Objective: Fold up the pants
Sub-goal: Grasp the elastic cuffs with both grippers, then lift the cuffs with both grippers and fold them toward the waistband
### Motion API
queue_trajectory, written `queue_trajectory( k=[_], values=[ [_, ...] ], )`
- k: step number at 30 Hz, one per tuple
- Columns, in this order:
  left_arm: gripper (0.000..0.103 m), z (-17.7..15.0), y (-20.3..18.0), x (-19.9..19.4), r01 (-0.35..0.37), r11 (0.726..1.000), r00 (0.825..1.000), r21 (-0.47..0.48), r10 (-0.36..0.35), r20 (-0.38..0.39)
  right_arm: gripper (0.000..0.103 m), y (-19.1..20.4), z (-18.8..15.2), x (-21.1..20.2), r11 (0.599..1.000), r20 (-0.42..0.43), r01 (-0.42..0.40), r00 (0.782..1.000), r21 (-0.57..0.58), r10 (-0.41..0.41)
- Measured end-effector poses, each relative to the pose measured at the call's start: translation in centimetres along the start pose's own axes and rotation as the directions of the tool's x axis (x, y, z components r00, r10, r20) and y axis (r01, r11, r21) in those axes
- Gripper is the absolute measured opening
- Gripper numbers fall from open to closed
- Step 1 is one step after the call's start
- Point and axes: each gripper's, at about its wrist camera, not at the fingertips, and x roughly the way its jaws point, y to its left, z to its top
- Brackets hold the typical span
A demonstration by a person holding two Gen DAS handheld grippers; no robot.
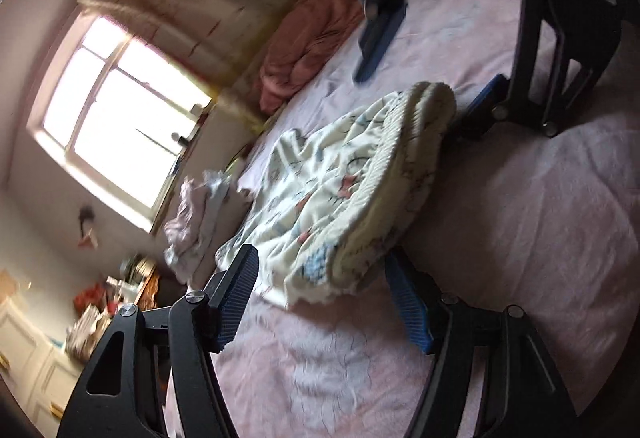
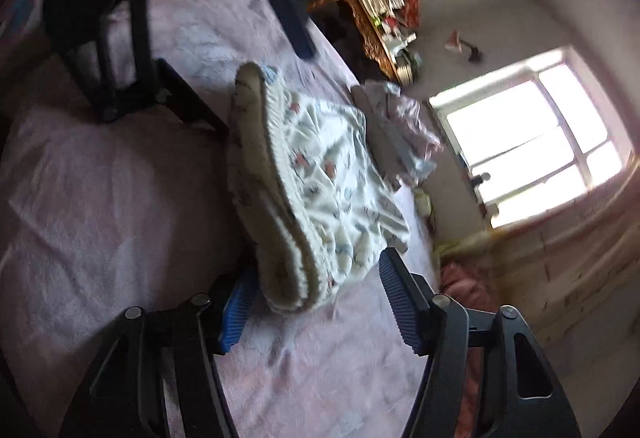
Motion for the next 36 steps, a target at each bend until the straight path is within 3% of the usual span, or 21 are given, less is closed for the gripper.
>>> queue_trajectory(
  k=[2, 5, 7, 9, 11, 17, 19, 25, 29, 32, 36],
  values=[
    [0.065, 0.1, 0.6, 0.6, 0.042, 0.999, 0.999, -0.007, -0.042, 0.004, 0.045, -0.8, -0.2, 1.0, 0.993, -0.027, -0.097, 0.995, 0.071, 0.099],
    [0.039, 0.2, 1.5, 1.7, 0.139, 0.988, 0.99, -0.071, -0.141, -0.024, 0.042, -1.8, -0.4, 1.6, 0.981, -0.03, -0.136, 0.99, 0.14, 0.141],
    [0.033, 0.1, 1.7, 2.2, 0.173, 0.98, 0.984, -0.095, -0.177, -0.03, 0.041, -2.2, -0.6, 2.1, 0.975, -0.031, -0.15, 0.987, 0.163, 0.157],
    [0.026, 0.0, 1.8, 2.3, 0.193, 0.974, 0.98, -0.123, -0.197, -0.025, 0.028, -2.6, -0.7, 2.6, 0.958, -0.034, -0.195, 0.978, 0.21, 0.207],
    [0.024, 0.0, 2.3, 2.6, 0.223, 0.957, 0.972, -0.186, -0.232, -0.025, 0.02, -3.1, -0.7, 3.1, 0.928, -0.038, -0.24, 0.965, 0.285, 0.261],
    [0.018, 0.1, 3.7, 1.8, 0.265, 0.913, 0.957, -0.311, -0.288, -0.029, 0.017, -5.9, -1.2, 4.5, 0.828, 0.005, -0.331, 0.929, 0.453, 0.37],
    [0.017, 0.2, 3.9, 1.0, 0.275, 0.903, 0.953, -0.331, -0.3, -0.028, 0.016, -6.0, -1.3, 4.1, 0.821, 0.012, -0.339, 0.926, 0.459, 0.376],
    [0.016, 0.0, 3.8, -3.0, 0.276, 0.908, 0.957, -0.314, -0.291, -0.002, 0.015, -4.5, -0.4, 1.8, 0.816, 0.048, -0.395, 0.908, 0.422, 0.415],
    [0.016, -0.6, 4.0, -5.6, 0.317, 0.886, 0.943, -0.339, -0.334, 0.008, 0.015, -3.3, 0.4, -0.8, 0.825, 0.063, -0.422, 0.9, 0.375, 0.432],
    [0.016, -0.9, 3.7, -7.5, 0.349, 0.871, 0.93, -0.345, -0.367, 0.015, 0.015, -2.3, 0.5, -2.9, 0.806, 0.09, -0.47, 0.878, 0.36, 0.471],
    [0.016, -1.2, 3.0, -8.9, 0.341, 0.867, 0.933, -0.364, -0.36, 0.017, 0.015, -2.2, 0.4, -4.2, 0.769, 0.125, -0.523, 0.847, 0.366, 0.517]
  ],
)
